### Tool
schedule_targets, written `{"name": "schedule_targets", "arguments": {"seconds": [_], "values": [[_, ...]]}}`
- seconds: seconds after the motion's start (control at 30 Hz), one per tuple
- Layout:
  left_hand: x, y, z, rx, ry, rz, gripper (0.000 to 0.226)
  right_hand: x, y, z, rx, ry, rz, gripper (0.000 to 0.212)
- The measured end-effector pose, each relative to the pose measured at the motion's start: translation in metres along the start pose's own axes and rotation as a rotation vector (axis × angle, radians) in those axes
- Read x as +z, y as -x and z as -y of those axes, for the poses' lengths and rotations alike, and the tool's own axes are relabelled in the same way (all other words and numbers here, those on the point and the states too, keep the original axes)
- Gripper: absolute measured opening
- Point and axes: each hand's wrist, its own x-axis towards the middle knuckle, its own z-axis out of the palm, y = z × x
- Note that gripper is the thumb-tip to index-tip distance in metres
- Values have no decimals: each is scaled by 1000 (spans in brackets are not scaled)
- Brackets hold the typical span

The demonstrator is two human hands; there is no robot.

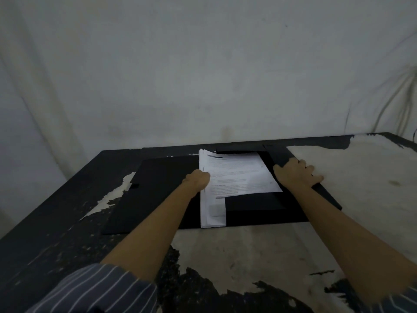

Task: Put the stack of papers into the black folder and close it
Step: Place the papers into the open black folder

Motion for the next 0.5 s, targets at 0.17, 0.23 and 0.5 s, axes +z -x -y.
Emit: {"name": "schedule_targets", "arguments": {"seconds": [0.17,0.23,0.5], "values": [[12,0,-9,0,-166,3,52,0,0,0,4,-13,2,60],[16,-2,-11,13,-183,17,50,1,0,0,5,-20,-10,59],[35,-13,-25,81,-154,94,30,4,-1,0,-13,-16,-37,59]]}}
